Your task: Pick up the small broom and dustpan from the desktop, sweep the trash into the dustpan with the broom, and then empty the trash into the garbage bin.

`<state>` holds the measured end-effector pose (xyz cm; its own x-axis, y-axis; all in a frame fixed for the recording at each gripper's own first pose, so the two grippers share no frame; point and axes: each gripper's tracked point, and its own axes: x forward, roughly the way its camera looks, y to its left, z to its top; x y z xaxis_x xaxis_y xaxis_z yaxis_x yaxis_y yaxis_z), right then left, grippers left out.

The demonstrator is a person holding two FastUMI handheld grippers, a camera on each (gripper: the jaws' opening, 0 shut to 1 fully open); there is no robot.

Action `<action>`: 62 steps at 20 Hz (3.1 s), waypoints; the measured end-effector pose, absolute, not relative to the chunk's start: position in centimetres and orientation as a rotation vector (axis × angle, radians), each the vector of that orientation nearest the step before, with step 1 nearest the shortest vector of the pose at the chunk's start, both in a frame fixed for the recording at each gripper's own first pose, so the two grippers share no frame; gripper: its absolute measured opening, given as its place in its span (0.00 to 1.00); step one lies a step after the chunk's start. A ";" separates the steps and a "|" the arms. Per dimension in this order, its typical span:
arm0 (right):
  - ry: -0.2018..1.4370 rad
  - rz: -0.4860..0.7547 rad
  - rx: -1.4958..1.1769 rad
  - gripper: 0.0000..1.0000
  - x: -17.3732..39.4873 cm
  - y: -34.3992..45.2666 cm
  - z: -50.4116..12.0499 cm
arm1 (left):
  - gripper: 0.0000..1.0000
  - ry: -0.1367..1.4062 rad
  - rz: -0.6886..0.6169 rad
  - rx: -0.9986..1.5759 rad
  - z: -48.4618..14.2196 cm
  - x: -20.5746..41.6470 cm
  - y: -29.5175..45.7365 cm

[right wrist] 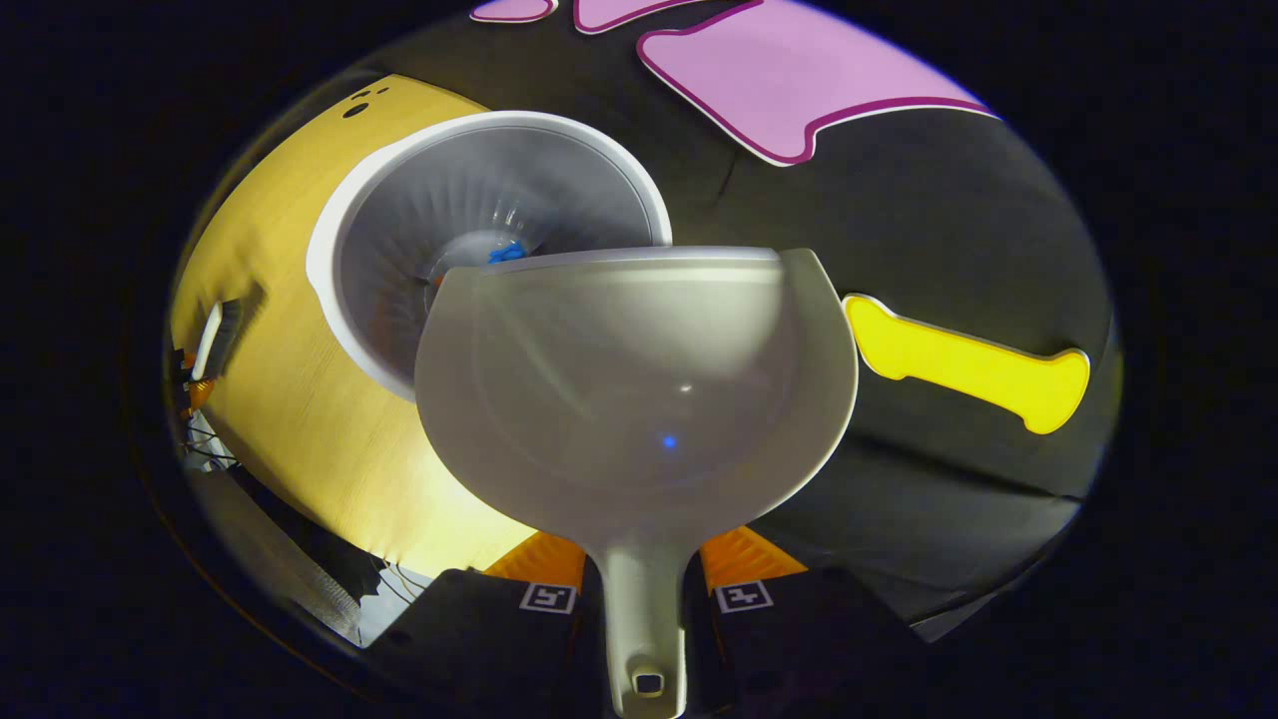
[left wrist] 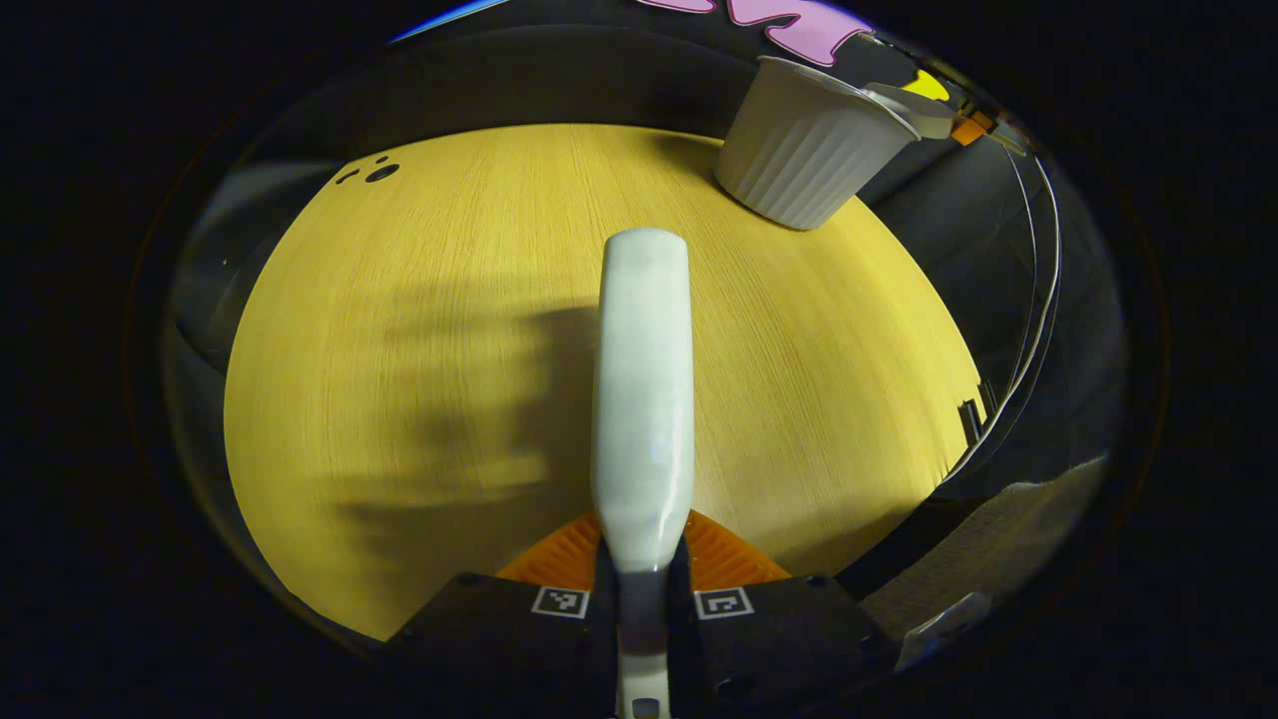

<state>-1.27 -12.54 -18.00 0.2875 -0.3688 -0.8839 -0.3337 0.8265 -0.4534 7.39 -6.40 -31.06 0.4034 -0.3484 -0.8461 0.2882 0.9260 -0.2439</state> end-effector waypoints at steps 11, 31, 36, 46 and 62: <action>0.979 0.038 -0.176 0.35 -9.2 -8.0 -15.3 | 0.24 1.078 -0.356 -0.027 -31.4 7.6 -5.7; 1.146 0.198 -0.079 0.36 -25.9 10.4 -43.4 | 0.24 1.093 -0.287 0.177 -32.4 8.4 -2.0; 1.154 0.189 -0.048 0.35 -25.1 11.7 -46.7 | 0.24 1.115 -0.272 0.192 -32.8 8.4 -1.3; 1.172 0.185 -0.004 0.38 -25.2 11.9 -48.2 | 0.26 1.130 -0.260 0.235 -33.3 8.8 -0.4; 0.821 0.201 0.074 0.51 -24.7 11.8 -32.0 | 0.52 0.758 -0.245 0.246 -21.2 10.0 -0.7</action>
<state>-24.73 11.83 -31.97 0.6635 0.2062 -0.7192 -0.1493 0.9784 0.1428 9.96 -0.74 -21.22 0.7007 -0.1297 -0.7016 0.3059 0.9430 0.1311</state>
